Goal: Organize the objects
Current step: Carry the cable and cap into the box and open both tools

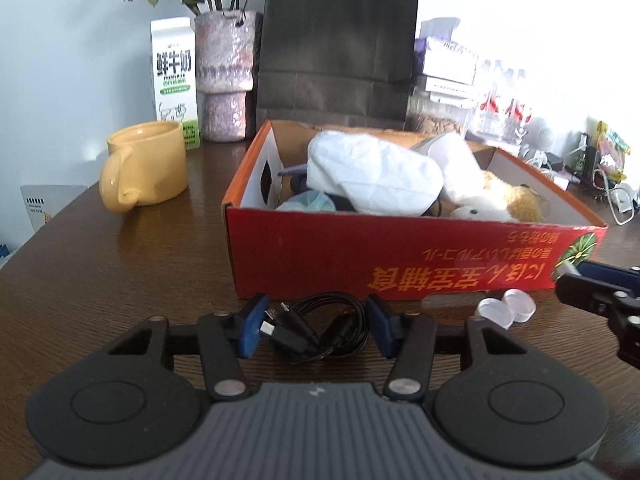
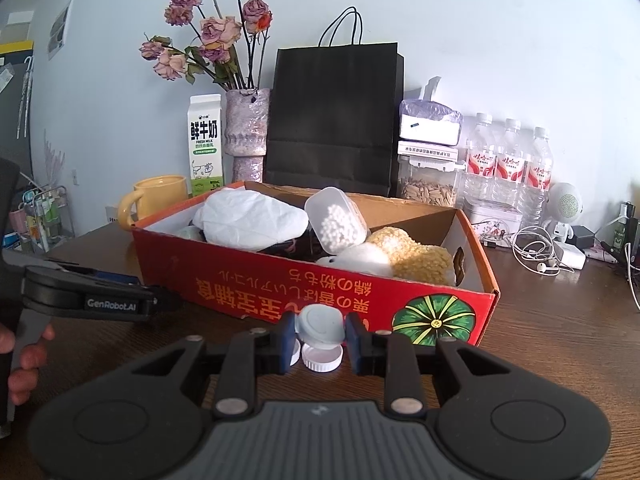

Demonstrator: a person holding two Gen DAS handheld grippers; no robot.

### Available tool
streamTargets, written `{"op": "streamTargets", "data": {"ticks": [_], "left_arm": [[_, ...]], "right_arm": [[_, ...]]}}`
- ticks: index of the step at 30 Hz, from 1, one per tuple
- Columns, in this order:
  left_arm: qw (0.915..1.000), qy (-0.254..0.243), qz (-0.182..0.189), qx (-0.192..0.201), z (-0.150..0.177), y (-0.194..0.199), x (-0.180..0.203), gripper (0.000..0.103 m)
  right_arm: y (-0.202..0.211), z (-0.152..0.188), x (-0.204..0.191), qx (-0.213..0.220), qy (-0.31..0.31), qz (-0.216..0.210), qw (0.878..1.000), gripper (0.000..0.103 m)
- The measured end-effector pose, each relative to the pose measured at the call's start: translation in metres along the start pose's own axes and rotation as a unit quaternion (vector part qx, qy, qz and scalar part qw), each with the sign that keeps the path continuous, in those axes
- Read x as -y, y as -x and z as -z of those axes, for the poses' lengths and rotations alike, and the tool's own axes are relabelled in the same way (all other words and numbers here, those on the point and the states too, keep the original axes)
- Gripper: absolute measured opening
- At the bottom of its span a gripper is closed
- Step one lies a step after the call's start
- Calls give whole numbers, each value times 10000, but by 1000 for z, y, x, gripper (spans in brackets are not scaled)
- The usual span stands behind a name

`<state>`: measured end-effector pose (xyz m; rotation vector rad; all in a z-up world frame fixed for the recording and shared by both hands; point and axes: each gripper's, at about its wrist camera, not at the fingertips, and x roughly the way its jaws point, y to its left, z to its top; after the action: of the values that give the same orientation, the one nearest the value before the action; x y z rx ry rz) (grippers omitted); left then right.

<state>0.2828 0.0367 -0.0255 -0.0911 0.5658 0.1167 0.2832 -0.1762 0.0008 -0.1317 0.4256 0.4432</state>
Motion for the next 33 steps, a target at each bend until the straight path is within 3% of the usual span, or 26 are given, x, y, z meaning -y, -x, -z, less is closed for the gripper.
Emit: {"op": "streamTargets", "data": {"ticks": [10, 18, 33], "left_arm": [[9986, 17, 161, 507, -3, 34, 11, 54], [9956, -73, 368, 857, -26, 46, 26, 54], [9916, -58, 459, 1210, -76, 19, 40, 54]], "right_arm": [[4, -3, 1, 113, -34, 35, 9999, 25], [7, -19, 7, 307, -93, 123, 9994, 25], [-26, -64, 26, 573, -71, 295, 9979, 25]]}}
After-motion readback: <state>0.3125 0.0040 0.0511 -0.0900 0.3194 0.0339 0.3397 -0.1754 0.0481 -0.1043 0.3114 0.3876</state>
